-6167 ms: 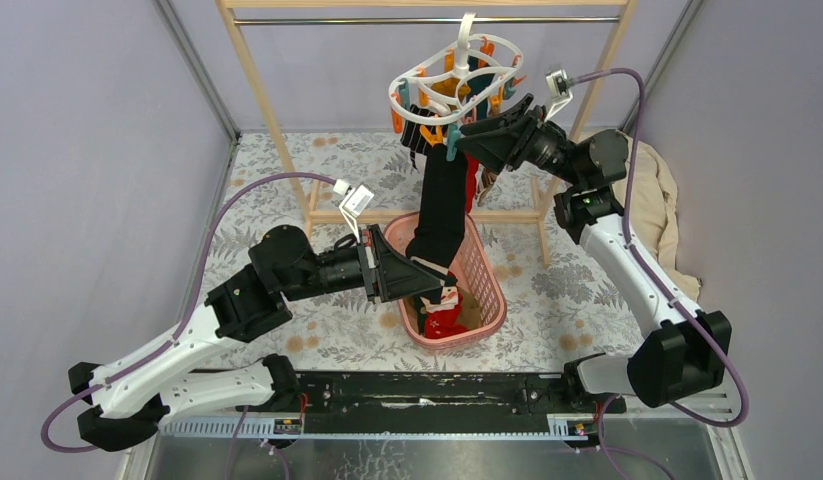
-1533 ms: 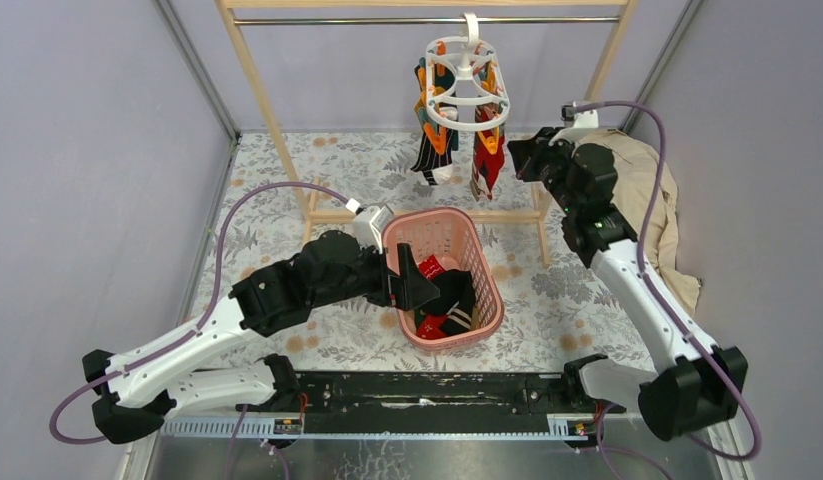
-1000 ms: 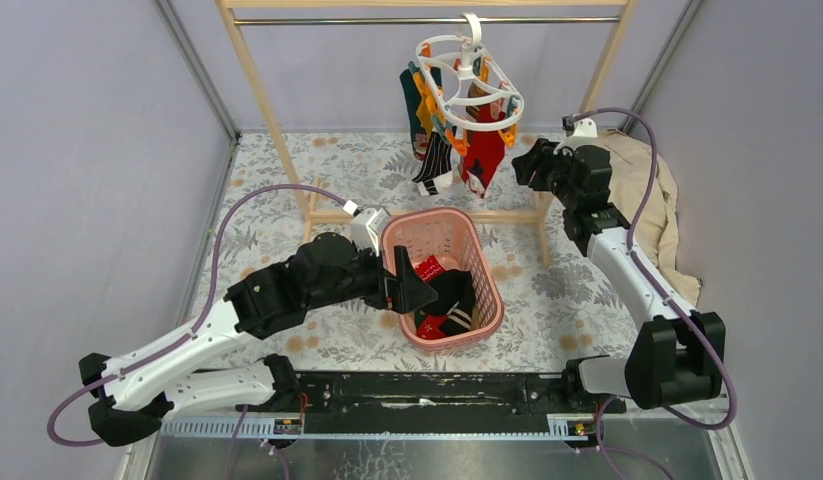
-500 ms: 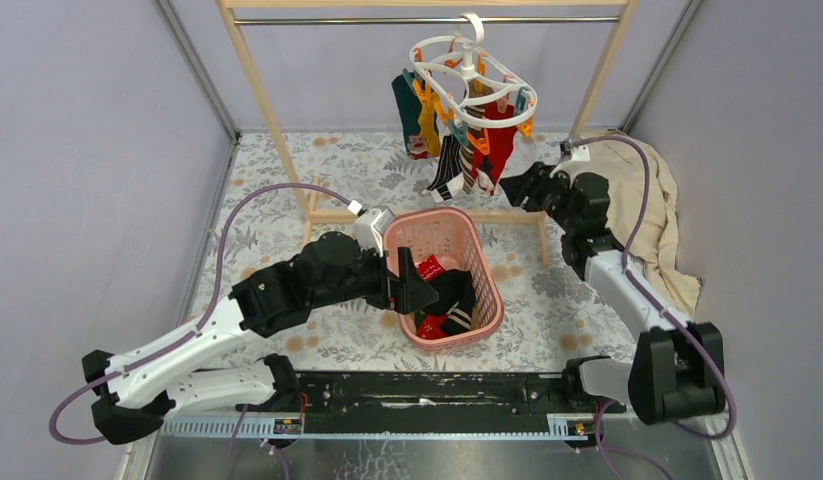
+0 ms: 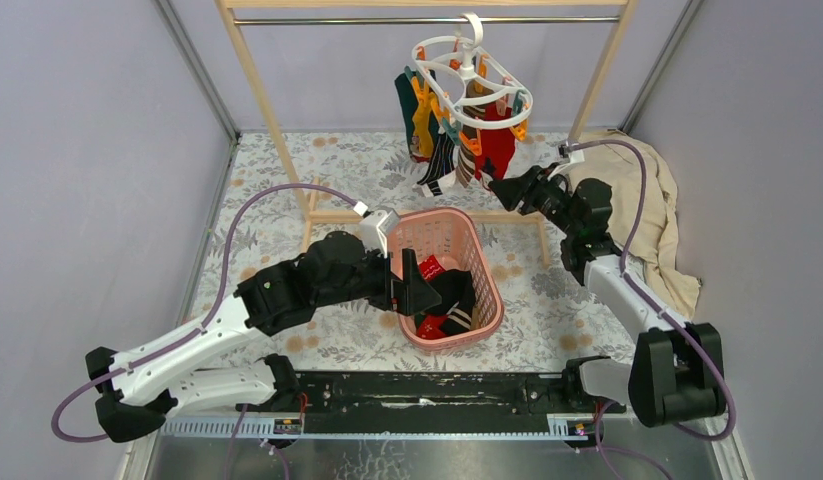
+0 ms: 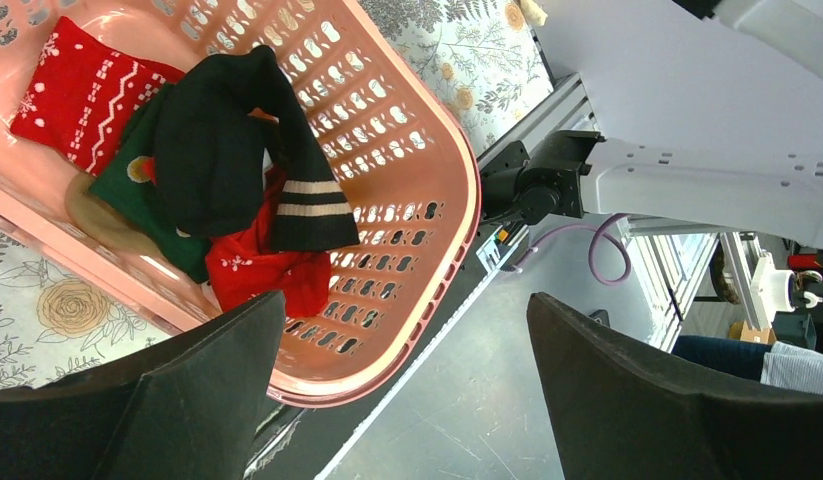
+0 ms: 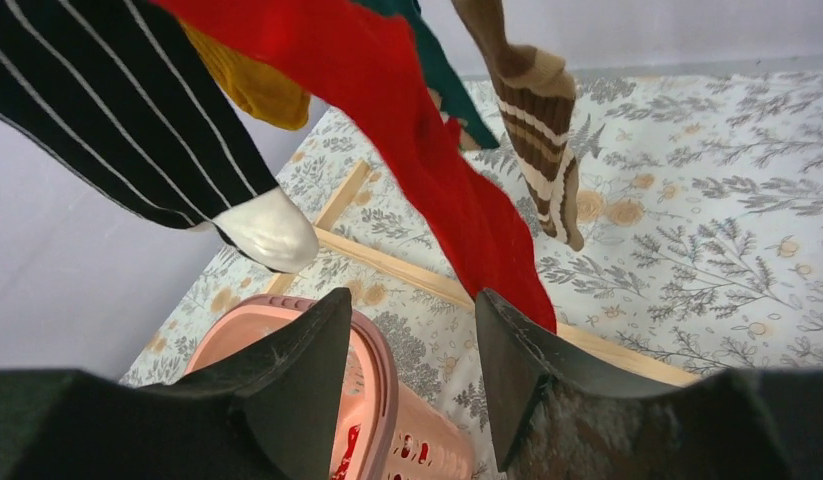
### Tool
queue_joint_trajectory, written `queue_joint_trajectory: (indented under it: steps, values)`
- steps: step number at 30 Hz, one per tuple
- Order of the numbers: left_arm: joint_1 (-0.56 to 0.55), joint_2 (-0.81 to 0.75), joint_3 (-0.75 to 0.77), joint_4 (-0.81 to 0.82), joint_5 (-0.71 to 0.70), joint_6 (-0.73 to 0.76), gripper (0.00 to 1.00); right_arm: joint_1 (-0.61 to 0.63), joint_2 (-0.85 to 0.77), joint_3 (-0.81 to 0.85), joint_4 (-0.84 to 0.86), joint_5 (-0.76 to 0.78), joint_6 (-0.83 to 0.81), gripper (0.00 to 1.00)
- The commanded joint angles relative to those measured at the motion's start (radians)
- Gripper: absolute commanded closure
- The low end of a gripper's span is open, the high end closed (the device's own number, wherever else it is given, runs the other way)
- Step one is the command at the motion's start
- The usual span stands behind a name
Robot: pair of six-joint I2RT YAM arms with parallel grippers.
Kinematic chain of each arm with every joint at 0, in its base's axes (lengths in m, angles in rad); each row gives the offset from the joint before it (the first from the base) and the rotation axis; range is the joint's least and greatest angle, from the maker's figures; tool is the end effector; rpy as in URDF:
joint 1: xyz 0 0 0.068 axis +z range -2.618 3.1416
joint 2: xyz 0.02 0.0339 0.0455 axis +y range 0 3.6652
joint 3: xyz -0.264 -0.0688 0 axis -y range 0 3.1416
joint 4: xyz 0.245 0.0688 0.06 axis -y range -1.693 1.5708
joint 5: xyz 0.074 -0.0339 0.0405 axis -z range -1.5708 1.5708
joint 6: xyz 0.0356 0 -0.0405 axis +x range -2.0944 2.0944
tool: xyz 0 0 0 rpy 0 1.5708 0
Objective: Remove the socks clipped to the hanger
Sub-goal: Remove the sock from the hanger.
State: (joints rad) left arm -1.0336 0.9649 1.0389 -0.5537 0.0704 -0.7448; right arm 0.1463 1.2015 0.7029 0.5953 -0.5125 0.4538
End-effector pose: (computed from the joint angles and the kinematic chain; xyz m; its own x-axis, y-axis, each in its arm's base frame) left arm 0.1036 -0.1789 0.3579 -0.7762 -0.0181 -0.6302 0.4935 0.6046 -0.6252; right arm 0.2676 0.0571 0.3054 -0.1815 0.3594 -0.9153 -0.5900 0.7048 0.3938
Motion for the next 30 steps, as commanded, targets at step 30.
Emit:
queue_joint_trajectory:
  steps: [30]
  values:
    - [-0.007,-0.034,-0.016,0.04,0.011,-0.01,0.01,0.027,0.22,0.155,0.099,0.028,0.015,0.43]
